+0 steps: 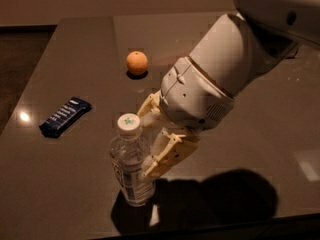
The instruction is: Move blue plastic bottle near rxbar blueberry
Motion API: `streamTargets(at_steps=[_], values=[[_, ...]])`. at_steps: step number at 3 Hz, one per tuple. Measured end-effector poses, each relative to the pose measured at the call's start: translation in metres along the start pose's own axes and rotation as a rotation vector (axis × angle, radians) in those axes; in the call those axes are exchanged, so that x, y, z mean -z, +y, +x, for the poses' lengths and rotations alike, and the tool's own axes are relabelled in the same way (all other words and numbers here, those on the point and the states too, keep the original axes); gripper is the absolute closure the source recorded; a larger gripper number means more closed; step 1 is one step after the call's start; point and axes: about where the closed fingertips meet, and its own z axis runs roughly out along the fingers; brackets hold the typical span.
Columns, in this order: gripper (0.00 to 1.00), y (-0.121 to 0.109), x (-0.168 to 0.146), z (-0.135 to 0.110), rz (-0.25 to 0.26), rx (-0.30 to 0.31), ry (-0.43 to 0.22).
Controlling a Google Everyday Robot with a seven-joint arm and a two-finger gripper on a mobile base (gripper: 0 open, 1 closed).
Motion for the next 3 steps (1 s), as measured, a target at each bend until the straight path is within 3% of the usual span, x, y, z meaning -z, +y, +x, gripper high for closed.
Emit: streamTargets(at_steps=[1,2,3], values=[[0.65,-0.005,0.009,-0.005,0.000,0.003,-0.008],[0.88,-0.028,0.031,-0.013,0.053,-0.007,-0.003],[1.00,-0.071,0.058,-0.031,0.123,-0.016,0.000]])
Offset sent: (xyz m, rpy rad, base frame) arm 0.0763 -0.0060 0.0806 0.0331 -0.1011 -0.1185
